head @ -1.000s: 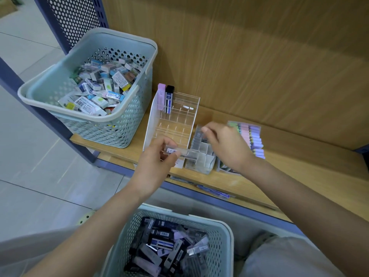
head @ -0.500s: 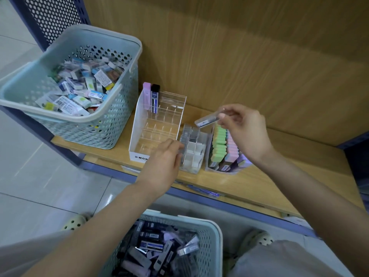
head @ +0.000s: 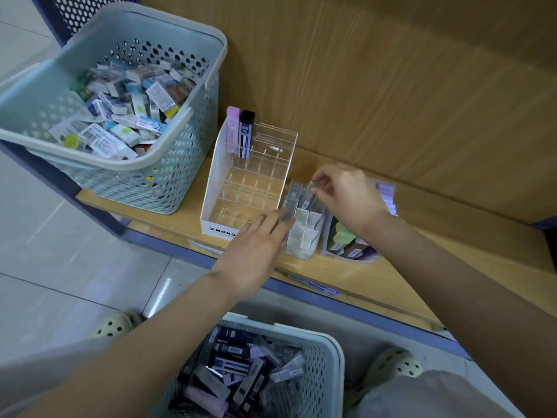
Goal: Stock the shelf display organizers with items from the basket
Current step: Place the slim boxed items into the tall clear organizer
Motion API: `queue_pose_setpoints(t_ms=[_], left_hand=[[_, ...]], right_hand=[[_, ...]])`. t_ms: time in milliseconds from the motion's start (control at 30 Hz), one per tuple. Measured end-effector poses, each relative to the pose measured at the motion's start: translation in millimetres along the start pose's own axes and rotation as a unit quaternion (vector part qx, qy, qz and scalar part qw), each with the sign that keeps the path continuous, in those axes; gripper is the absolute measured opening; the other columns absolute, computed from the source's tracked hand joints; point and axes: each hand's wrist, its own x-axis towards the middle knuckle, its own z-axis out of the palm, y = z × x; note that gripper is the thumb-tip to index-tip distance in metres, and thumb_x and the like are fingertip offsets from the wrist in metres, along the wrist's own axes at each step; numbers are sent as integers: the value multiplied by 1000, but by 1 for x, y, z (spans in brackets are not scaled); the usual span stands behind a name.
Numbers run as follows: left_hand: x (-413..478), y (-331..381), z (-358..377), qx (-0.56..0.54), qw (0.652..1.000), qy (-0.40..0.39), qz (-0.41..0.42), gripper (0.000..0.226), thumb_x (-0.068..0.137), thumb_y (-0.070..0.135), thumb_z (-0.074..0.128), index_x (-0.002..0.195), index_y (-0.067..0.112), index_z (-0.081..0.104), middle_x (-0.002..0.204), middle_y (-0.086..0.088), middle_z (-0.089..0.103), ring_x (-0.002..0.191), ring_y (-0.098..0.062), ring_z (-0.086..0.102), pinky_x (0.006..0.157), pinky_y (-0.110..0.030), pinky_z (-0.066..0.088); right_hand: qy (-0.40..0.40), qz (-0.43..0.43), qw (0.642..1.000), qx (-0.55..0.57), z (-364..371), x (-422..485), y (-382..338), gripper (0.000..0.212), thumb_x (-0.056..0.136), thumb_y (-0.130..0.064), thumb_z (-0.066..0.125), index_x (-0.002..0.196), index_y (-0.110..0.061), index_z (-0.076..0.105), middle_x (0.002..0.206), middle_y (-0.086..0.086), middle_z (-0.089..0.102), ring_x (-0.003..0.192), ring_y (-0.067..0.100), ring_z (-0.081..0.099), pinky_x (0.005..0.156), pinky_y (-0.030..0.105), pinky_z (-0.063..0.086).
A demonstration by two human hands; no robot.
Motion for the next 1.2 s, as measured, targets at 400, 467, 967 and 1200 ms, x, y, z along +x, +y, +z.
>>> queue_pose_setpoints(t_ms=[400, 467, 967, 1200], left_hand=[[4, 0, -12, 27, 999, -17, 12, 44, 91, 1, 50, 134, 10, 46, 140, -10, 42, 124, -27, 43, 97, -37, 38], [6, 1, -14, 44, 999, -25, 11, 48, 93, 2, 46, 139, 14, 39, 145, -5, 35, 128, -23, 36, 100, -32, 31], [-15, 12, -27, 145, 989, -7, 40, 53, 78, -2, 57, 130, 5, 47, 131, -14, 48, 126, -29, 41, 102, -33, 25], [-105, -3, 2, 126, 991, -12, 34, 53, 50, -6, 74, 99, 9, 63, 95, -5, 60, 89, -22, 50, 80, -30, 32]], right_hand=[[-74, -36, 977, -199, 11, 0, -9, 24, 98, -22, 45, 118, -13, 56, 115, 5, 54, 102, 27, 56, 75, 36, 46], [-70, -38, 969, -233, 14, -3, -11, 23, 97, -16, 46, 119, -13, 52, 113, 5, 54, 96, 28, 59, 69, 35, 44], [73, -85, 970, -217, 22, -75, -39, 47, 61, 2, 70, 106, -8, 62, 94, 10, 58, 89, 29, 58, 73, 33, 45], [79, -168, 975, -122, 79, -158, -54, 46, 62, -10, 80, 100, -14, 56, 83, 0, 59, 75, 20, 58, 68, 27, 45]])
